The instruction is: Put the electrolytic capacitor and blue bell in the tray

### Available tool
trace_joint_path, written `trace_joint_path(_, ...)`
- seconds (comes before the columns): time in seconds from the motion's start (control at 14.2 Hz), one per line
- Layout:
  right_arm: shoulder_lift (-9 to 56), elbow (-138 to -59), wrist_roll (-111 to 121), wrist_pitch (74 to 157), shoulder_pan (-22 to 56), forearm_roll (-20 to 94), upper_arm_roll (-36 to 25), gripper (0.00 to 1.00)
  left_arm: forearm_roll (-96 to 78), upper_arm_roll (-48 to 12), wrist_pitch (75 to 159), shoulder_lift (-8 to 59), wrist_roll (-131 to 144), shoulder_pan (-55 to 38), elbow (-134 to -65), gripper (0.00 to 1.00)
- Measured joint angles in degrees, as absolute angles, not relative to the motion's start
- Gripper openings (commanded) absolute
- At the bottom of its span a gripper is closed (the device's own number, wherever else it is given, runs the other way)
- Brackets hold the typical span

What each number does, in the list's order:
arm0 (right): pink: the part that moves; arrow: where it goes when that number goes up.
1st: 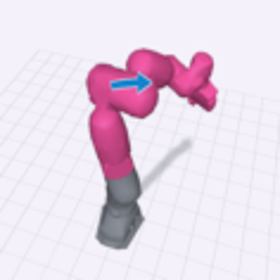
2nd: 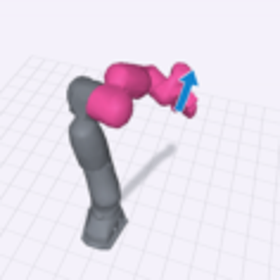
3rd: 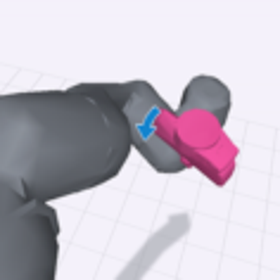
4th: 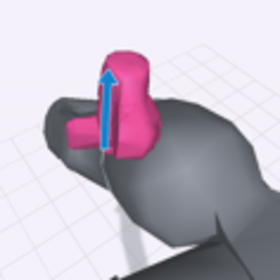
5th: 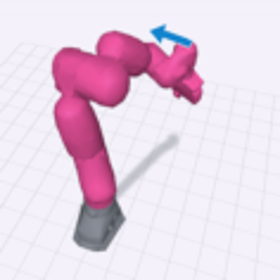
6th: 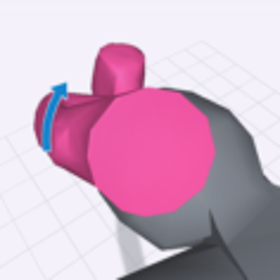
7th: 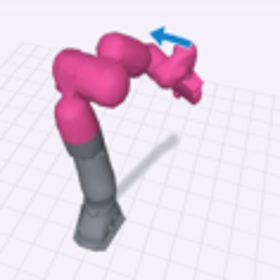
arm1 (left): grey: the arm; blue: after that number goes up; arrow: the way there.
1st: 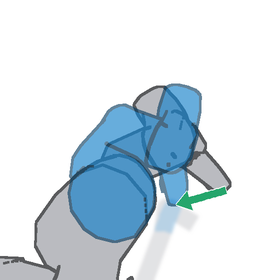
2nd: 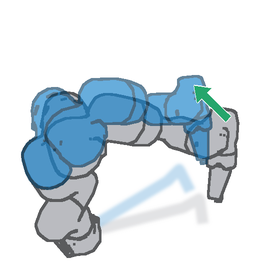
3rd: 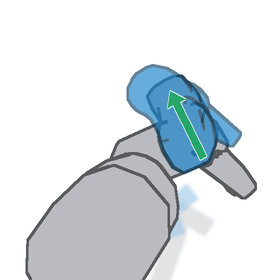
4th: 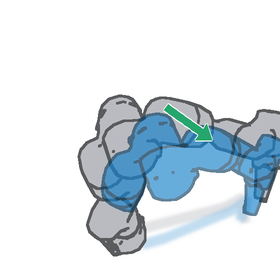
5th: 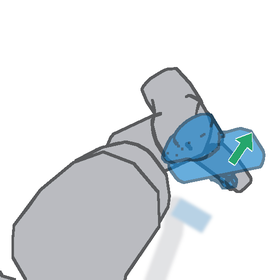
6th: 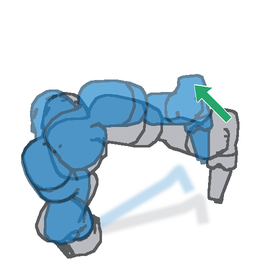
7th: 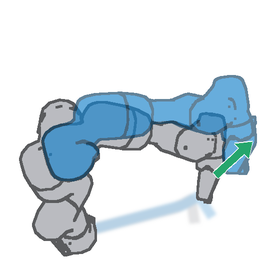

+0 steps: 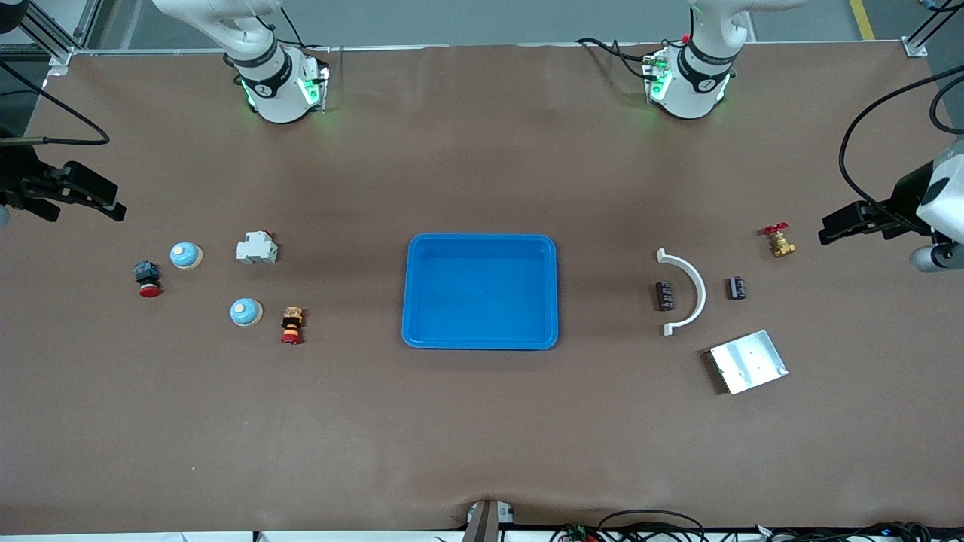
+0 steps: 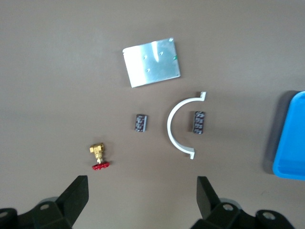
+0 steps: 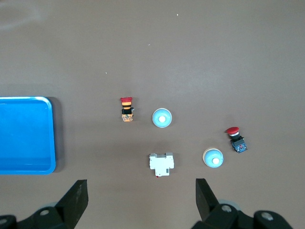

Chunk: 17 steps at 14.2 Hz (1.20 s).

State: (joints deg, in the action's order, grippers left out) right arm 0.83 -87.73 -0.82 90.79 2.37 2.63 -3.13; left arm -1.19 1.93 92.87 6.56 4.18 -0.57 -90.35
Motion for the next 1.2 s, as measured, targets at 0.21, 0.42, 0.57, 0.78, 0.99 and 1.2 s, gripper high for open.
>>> trace_joint_path(0.21, 0.0, -89.8, -0.8, 92.3, 2.4, 2.6, -3.1, 1.00, -1.2, 1.9, 92.4, 9.3, 4.2, 0.1, -90.5, 1.00)
trace_joint_path(0.42, -0.1, -92.3, -0.8, 94.0, 2.4, 2.6, -3.1, 1.00, -1.2, 1.9, 92.3, 12.0, 4.2, 0.2, -90.9, 1.00)
trace_joint_path(0.57, -0.4, -95.6, -0.8, 96.5, 2.4, 2.6, -3.1, 1.00, -1.2, 1.9, 93.6, 13.9, 4.2, 0.2, -92.3, 1.00)
trace_joint_path(0.78, -1.6, -102.6, -0.8, 101.9, 2.4, 2.6, -3.1, 1.00, -1.2, 1.9, 98.7, 15.8, 4.2, 0.2, -95.6, 1.00)
trace_joint_path(0.99, -2.1, -108.7, -0.8, 107.3, 2.4, 2.6, -3.1, 1.00, -1.2, 1.9, 104.4, 16.8, 4.2, 0.2, -99.9, 1.00)
trace_joint_path(1.2, -2.1, -114.7, -0.8, 114.8, 2.5, 2.6, -3.0, 1.00, -1.2, 1.9, 108.6, 17.1, 4.2, 0.3, -104.2, 1.00)
